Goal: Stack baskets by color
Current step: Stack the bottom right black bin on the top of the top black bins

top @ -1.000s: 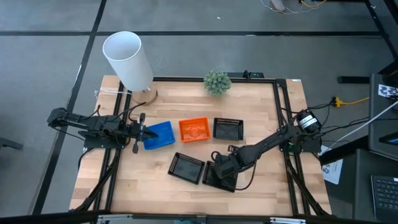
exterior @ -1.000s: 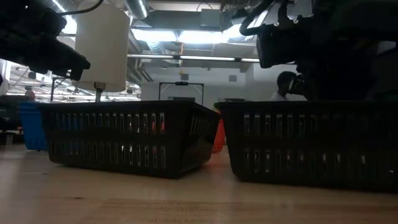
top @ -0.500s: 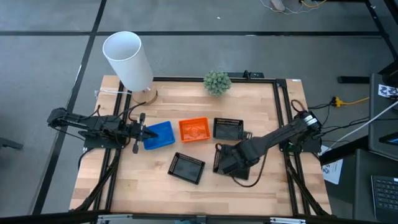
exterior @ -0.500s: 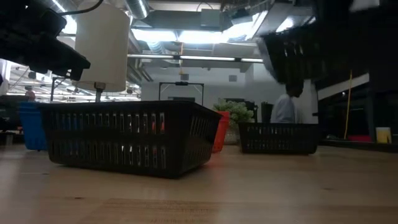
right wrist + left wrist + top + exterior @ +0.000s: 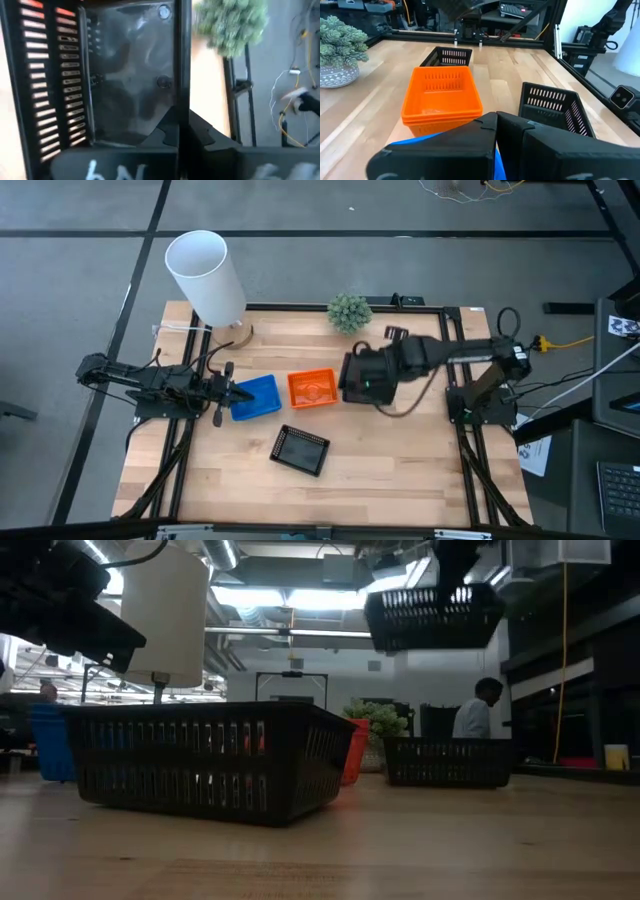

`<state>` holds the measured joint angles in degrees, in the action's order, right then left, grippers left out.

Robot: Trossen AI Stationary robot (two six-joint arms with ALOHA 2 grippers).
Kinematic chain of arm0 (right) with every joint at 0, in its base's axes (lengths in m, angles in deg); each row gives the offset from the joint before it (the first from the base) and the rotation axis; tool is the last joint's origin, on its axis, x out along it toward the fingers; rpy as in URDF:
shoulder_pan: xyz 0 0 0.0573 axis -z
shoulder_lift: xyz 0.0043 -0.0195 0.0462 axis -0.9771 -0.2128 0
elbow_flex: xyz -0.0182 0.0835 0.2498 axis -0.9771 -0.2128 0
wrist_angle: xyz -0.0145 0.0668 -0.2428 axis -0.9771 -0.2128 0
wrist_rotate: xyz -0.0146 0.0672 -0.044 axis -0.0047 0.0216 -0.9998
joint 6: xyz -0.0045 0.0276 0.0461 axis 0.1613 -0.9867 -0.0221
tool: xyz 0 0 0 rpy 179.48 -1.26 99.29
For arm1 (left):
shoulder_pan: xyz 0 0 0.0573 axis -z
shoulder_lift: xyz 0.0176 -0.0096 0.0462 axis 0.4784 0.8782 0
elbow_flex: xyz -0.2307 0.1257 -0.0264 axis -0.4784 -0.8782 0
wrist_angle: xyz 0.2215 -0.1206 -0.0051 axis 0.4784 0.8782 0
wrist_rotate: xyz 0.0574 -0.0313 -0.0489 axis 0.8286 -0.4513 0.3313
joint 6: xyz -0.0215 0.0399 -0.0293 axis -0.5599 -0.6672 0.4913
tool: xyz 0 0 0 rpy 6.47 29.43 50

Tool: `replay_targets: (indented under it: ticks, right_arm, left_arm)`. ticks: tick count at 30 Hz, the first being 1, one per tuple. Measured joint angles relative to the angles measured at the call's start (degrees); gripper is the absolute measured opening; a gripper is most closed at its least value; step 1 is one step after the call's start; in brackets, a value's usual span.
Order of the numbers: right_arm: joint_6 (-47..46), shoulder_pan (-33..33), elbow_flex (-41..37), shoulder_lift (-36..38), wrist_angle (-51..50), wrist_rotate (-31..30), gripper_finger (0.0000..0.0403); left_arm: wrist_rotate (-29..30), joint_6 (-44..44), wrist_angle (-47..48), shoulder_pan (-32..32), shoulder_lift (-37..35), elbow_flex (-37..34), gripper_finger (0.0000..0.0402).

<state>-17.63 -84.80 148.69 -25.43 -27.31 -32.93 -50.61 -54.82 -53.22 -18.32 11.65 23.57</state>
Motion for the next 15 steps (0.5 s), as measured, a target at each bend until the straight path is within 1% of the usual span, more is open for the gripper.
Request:
replay_targets:
  ticks: [2,7,9,11,14,15]
  right_arm:
    - [3.6,3.4,-2.8,0.9,2.1,2.7,0.0]
    - [17.0,10.2,-11.9,2.5,12.2,16.7,0.0]
    - [21.8,12.4,-14.4,2.9,14.8,22.1,0.0]
    - [24.5,14.4,-15.9,3.3,16.3,24.6,0.0]
    - [27.0,17.6,-18.5,4.5,17.6,26.5,0.0]
    - [28.1,18.7,-19.5,5.1,19.2,28.5,0.0]
  left_arm:
    - [0.0,0.1,0.0,0.0,0.0,0.0,0.0]
    - [0.0,-0.3,0.0,0.0,0.0,0.0,0.0]
    - [0.0,-0.4,0.0,0.0,0.0,0.0,0.0]
    - [0.0,-0.4,0.0,0.0,0.0,0.0,0.0]
    - [0.0,-0.5,0.0,0.0,0.0,0.0,0.0]
    - [0.0,-0.5,0.0,0.0,0.0,0.0,0.0]
